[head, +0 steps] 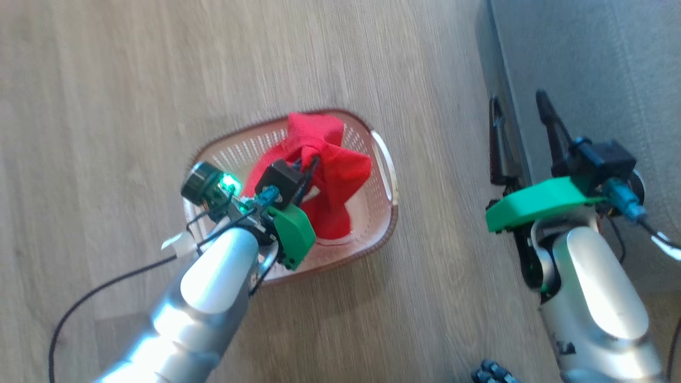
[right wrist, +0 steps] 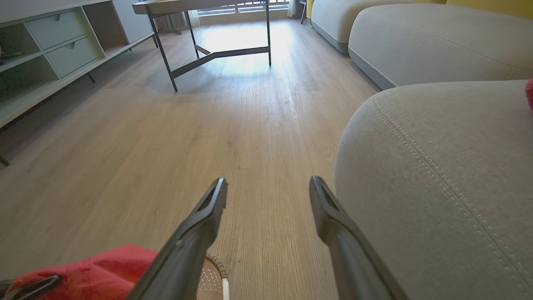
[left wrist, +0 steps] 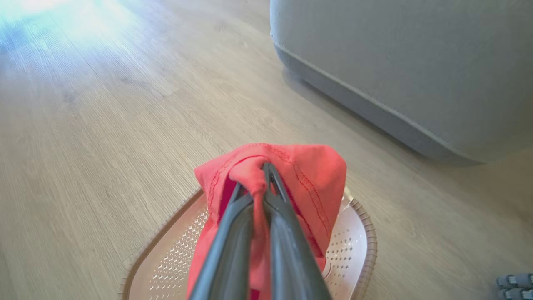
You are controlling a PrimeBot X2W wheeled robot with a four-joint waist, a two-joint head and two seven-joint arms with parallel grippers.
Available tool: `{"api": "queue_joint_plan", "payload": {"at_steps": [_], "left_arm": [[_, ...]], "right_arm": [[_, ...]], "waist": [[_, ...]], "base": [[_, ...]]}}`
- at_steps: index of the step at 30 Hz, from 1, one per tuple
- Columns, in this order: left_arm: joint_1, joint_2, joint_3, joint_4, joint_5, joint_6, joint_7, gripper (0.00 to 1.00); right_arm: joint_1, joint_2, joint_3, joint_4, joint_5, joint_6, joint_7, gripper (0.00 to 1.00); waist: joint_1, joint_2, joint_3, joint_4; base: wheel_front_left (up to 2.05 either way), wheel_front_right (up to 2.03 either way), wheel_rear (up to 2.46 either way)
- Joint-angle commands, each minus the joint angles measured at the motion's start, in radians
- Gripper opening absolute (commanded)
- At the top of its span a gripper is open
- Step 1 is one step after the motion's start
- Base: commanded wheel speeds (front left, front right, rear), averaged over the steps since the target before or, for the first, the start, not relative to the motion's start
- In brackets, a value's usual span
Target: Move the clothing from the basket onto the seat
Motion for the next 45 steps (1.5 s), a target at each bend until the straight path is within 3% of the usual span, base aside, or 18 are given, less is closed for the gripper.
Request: {"api": "queue_joint_plan", "payload": {"at_steps": [1, 8, 21, 45], "left_arm": [[0.005, 0.007, 0.029, -0.043, -0.013, -0.001, -0.009, 0.0], [0.113, 0.006, 0.017, -0.16, -0.096, 0.005, -0.009, 0.0], [0.2, 0.006, 0.009, -0.286, -0.176, 0.018, -0.009, 0.0], [0.085, 0.006, 0.029, -0.526, -0.244, 0.052, -0.009, 0.0]], "right_arm": [[0.024, 0.008, 0.011, -0.022, -0.013, 0.002, -0.005, 1.0], [0.111, 0.008, 0.005, 0.028, -0.036, 0.002, -0.005, 1.0], [0.239, 0.008, -0.005, 0.065, -0.041, 0.002, -0.005, 1.0], [0.294, 0.008, 0.026, 0.064, -0.031, 0.002, -0.005, 1.0]], "waist": [[0.0, -0.0001, -0.078, 0.035], [0.0, -0.0001, -0.238, 0.072], [0.0, -0.0001, -0.424, 0.076], [0.0, -0.0001, -0.457, 0.081]], "base": [[0.0, 0.0, 0.0], [0.0, 0.0, 0.0], [0.0, 0.0, 0.0], [0.0, 0.0, 0.0]]}}
